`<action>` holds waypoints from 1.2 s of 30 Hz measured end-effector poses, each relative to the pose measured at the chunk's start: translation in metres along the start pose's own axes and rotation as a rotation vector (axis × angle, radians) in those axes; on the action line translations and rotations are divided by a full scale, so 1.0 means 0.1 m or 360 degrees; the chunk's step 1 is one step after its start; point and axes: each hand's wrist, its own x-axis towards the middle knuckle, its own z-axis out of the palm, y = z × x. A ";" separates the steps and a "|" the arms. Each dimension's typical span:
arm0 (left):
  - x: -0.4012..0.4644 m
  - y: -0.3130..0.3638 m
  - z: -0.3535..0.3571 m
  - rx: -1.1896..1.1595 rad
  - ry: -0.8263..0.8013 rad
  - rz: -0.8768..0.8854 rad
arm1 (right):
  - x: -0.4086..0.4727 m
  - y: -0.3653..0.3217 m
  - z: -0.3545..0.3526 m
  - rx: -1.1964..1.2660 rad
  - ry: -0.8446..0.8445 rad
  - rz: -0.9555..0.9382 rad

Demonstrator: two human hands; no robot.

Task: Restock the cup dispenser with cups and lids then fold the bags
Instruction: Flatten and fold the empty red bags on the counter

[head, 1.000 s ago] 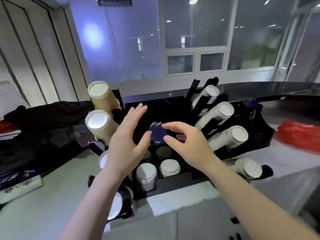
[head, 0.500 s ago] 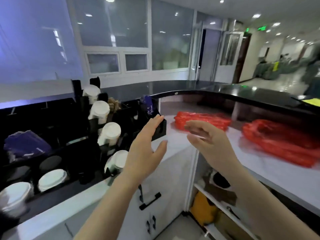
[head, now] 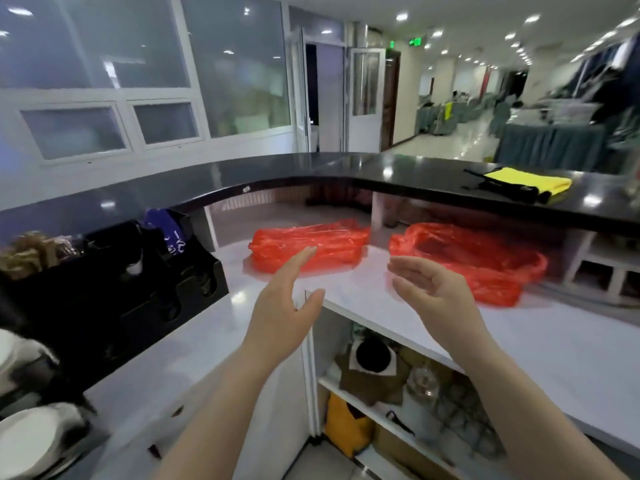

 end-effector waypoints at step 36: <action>2.57 -0.68 3.92 0.0647 -0.0921 -0.0192 | 1.97 3.28 -2.23 -0.1089 -0.0271 0.0791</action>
